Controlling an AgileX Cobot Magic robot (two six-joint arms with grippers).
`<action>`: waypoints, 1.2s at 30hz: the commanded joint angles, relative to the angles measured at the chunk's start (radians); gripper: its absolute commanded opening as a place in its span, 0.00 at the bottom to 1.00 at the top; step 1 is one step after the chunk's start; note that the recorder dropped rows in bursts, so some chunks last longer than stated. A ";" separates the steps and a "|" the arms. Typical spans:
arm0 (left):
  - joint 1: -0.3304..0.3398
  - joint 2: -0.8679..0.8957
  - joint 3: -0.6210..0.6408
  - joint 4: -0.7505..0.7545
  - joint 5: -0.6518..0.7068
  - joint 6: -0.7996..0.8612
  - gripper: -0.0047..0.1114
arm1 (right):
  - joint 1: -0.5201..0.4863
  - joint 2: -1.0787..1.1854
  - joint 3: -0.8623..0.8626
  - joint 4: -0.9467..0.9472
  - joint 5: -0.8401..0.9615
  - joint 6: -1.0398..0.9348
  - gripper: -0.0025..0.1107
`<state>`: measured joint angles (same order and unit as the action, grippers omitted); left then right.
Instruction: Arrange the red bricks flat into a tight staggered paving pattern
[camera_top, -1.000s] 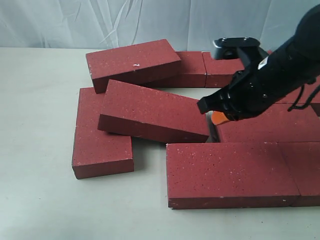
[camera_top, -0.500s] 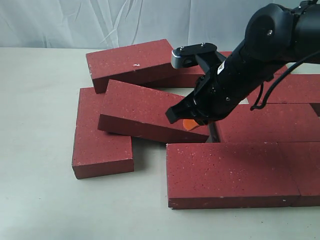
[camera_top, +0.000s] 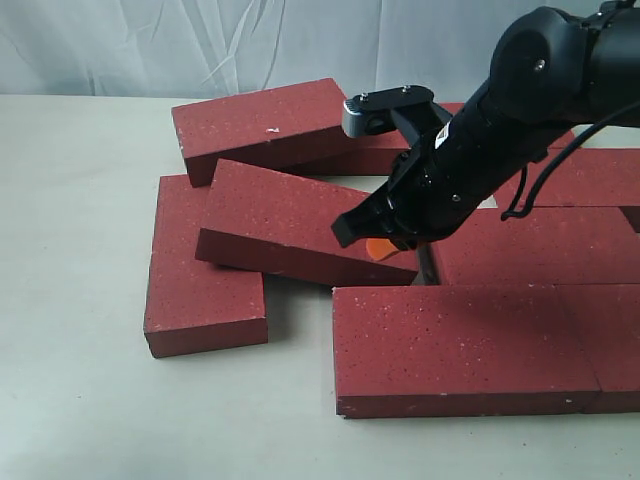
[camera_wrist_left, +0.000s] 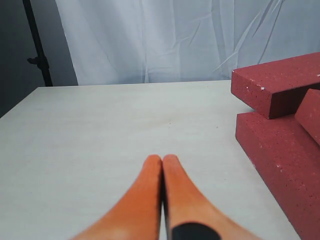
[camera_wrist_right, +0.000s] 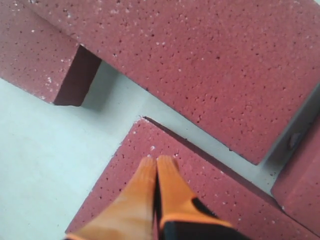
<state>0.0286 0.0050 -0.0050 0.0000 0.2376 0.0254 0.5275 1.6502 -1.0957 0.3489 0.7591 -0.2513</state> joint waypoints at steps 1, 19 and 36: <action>0.002 -0.005 0.005 0.000 0.002 -0.001 0.04 | 0.002 0.000 -0.005 -0.009 -0.005 -0.005 0.02; 0.002 -0.005 0.005 0.016 0.000 -0.001 0.04 | 0.002 0.000 -0.005 -0.009 -0.005 -0.005 0.02; 0.002 -0.005 0.005 0.018 -0.334 -0.001 0.04 | 0.002 0.000 -0.005 -0.009 -0.005 -0.005 0.02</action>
<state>0.0286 0.0050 -0.0050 0.0140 -0.0608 0.0254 0.5275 1.6502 -1.0957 0.3489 0.7591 -0.2513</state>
